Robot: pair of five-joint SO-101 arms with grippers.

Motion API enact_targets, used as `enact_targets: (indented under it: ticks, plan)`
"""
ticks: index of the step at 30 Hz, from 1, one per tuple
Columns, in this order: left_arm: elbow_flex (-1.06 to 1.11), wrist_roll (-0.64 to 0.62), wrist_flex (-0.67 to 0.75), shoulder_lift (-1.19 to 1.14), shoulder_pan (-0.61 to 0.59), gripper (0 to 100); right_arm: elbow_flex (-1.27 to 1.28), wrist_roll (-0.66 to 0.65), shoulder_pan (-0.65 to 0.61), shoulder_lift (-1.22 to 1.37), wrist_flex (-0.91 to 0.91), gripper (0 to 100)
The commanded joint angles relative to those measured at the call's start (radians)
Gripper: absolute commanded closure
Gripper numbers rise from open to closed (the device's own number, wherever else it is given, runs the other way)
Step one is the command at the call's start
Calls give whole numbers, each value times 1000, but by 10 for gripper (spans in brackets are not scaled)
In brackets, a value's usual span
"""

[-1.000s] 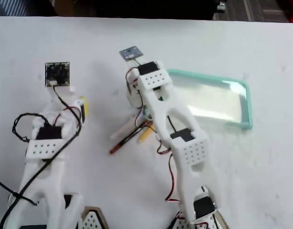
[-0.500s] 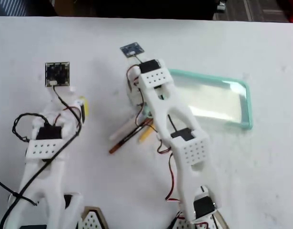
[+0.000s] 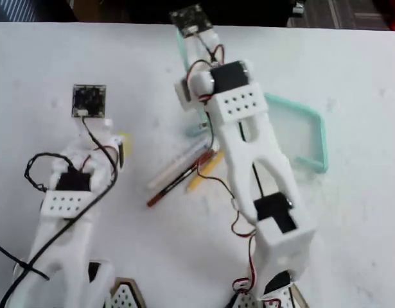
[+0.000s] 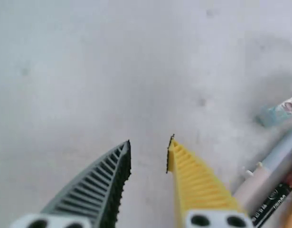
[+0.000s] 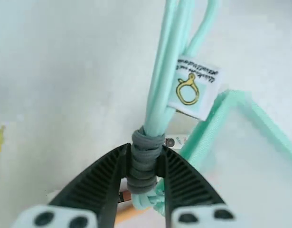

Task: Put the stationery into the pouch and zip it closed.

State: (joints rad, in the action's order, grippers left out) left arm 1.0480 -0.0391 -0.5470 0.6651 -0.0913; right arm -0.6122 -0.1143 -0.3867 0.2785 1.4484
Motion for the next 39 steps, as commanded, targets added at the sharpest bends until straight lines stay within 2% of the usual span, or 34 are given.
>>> enact_targets:
  ticks: [1,8,20,30,33,39]
  plan:
    - [46,-3,-12,139,68,773,-43,3,12,-148,4,981]
    - [193,-2,83,328,73,759,-48,2,58,-423,-19,981]
    - [244,-2,80,430,73,759,-38,2,70,-705,-24,981]
    - [239,-2,77,432,67,759,-37,2,64,-736,163,981]
    - [195,-2,18,432,51,759,-37,5,64,-737,199,981]
    - [-43,0,-264,432,-39,756,40,9,35,-745,237,981]
